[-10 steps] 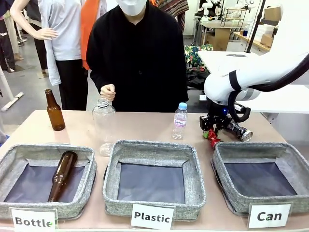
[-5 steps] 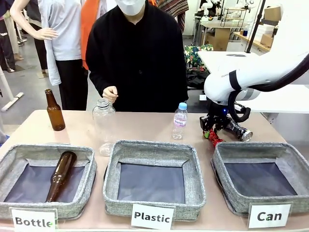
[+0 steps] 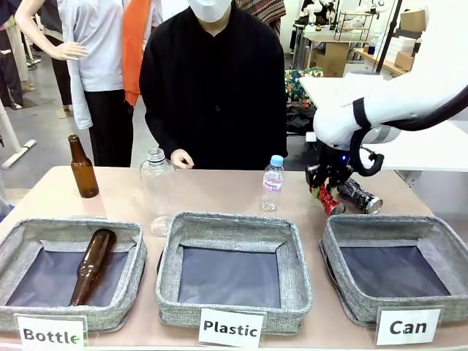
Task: Sort the can waste into the basket.
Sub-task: Pick up the can waste from the table and place it in the right Fabric basket.
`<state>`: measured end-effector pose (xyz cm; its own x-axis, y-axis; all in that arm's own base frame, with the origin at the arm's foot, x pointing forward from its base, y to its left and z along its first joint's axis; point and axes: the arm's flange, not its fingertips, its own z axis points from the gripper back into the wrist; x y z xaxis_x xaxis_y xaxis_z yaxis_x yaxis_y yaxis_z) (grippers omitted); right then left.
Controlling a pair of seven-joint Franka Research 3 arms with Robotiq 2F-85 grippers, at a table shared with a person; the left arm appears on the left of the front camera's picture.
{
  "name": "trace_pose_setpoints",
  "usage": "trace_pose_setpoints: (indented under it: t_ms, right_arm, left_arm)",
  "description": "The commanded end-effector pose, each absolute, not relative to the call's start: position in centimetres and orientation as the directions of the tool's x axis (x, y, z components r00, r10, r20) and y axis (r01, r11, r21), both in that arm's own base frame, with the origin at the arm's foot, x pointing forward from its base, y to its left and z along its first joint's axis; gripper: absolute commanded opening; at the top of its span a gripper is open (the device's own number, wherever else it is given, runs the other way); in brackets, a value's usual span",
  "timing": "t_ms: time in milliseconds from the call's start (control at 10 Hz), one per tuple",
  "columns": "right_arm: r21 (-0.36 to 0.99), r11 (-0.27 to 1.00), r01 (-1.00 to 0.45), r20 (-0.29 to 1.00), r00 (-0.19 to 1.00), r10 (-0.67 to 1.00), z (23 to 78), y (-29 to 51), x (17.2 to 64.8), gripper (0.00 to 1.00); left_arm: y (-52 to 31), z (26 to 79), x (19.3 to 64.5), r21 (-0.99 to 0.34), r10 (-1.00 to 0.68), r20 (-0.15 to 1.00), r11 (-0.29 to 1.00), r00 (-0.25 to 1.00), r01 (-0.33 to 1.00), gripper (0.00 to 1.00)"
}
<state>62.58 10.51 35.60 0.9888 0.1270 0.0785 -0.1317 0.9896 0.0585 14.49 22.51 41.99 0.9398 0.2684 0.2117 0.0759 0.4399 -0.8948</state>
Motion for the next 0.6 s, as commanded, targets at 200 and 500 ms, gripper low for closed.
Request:
trace_pose_setpoints:
  t_ms: [200, 500]
  right_arm:
    - [0.134, 0.95, -0.282, 0.232, 0.941, 0.247, 49.4, 5.8, 55.1, 0.0]
    - [0.169, 0.792, -0.586, 0.129, 0.81, 0.572, 54.5, 0.4, 46.7, 0.0]
  left_arm:
    - [22.4, 42.1, 14.2, -0.896, 0.272, 0.208, 0.439, 0.939, 0.071, 1.0]
    - [22.4, 42.1, 14.2, -0.896, 0.272, 0.208, 0.439, 0.939, 0.071, 1.0]
